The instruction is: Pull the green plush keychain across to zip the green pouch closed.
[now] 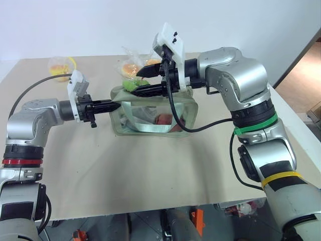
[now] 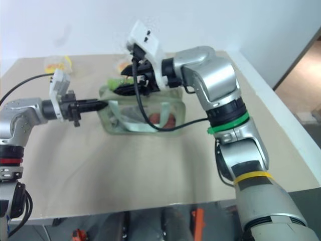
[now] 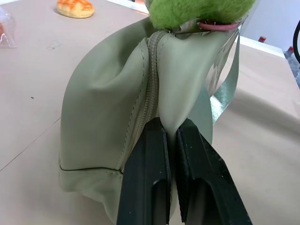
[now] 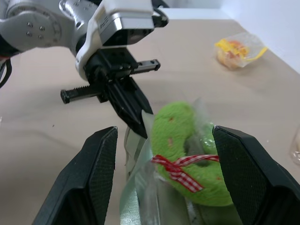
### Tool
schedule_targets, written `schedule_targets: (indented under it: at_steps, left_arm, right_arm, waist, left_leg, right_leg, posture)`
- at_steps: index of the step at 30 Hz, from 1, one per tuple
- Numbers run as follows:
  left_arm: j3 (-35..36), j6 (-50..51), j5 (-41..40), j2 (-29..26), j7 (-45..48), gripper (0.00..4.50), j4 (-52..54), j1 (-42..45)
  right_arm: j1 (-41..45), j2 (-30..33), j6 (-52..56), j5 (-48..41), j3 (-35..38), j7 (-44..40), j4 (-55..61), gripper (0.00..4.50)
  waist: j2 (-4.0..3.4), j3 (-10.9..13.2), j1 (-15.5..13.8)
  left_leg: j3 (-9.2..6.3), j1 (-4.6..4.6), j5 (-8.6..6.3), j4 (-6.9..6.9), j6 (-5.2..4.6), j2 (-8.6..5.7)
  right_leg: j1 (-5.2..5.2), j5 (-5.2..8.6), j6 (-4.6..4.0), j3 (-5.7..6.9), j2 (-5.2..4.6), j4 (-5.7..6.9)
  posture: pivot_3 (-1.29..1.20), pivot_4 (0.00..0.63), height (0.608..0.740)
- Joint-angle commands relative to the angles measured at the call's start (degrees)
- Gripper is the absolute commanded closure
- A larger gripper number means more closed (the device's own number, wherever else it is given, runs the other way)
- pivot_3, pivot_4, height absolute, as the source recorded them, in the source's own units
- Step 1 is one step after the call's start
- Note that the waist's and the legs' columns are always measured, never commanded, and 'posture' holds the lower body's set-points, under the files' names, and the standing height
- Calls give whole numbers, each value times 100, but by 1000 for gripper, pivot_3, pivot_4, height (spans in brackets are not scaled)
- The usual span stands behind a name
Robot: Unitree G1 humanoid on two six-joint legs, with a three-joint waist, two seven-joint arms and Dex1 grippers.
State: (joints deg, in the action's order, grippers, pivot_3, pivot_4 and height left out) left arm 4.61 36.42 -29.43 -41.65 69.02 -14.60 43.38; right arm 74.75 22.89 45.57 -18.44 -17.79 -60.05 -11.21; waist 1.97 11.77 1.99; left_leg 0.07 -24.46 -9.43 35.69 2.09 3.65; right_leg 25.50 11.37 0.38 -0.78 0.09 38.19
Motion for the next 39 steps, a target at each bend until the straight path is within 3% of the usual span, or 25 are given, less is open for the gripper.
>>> schedule_targets:
  at_steps: [1,8,11,17,19,24,30,34,39]
  left_arm:
    - [83,35,-38,-47,-41,4500,143,-33]
    - [80,51,-69,-37,-97,4500,200,-69]
    - [99,46,-86,-65,-109,4500,221,-125]
    - [64,26,-84,-35,-108,4500,200,-165]
    - [36,10,-66,-11,-106,4500,168,-153]
    - [-1,-6,-59,51,-83,4500,82,-104]
    - [-46,-26,-34,80,-58,4500,2,-70]
    - [-94,-81,24,120,-60,4500,-78,-49]
    - [-62,-38,10,93,-21,4500,-14,-113]
  right_arm:
    - [38,-111,-251,175,-52,15,-4,1158]
    - [83,-369,-671,564,-113,137,-671,1158]
    - [112,-407,-779,639,-36,172,-843,1956]
    - [261,-279,-983,741,98,148,-1104,4025]
    - [328,-219,-1015,759,154,140,-1217,4426]
    - [392,67,-877,637,380,-89,-1139,4426]
    - [79,765,-661,240,660,-671,-175,4426]
    - [-671,1631,-1141,137,797,-1284,751,4426]
    - [-1263,2787,-2056,641,838,-1541,1022,4426]
  waist:
    - [0,0,1]
    - [0,0,2]
    - [0,0,2]
    - [0,0,3]
    - [0,0,4]
    - [0,0,3]
    - [0,0,-16]
    - [1,0,-64]
    - [-2,1,-66]
  left_leg:
    - [0,0,0,0,0,0]
    - [0,-1,0,1,0,0]
    - [0,-1,0,0,0,0]
    - [0,0,0,0,0,0]
    - [0,0,0,0,0,0]
    - [0,-1,0,0,0,-1]
    - [0,-3,0,-2,0,-1]
    - [-1,-1,-1,0,0,-2]
    - [5,3,-1,1,0,-4]
  right_leg:
    - [0,0,0,0,0,0]
    - [0,0,1,0,0,0]
    - [0,0,1,0,-1,-1]
    - [0,0,1,0,0,0]
    - [-1,0,1,0,-1,0]
    - [-1,0,1,0,-1,-1]
    - [-1,2,1,1,-2,-3]
    - [-7,3,2,5,-3,-7]
    - [-4,8,-4,-3,-5,-8]
  posture:
    - [0,150,740]
    - [0,150,740]
    - [0,150,740]
    - [0,150,740]
    - [0,150,740]
    - [0,150,740]
    - [0,150,740]
    - [0,150,740]
    - [0,150,740]
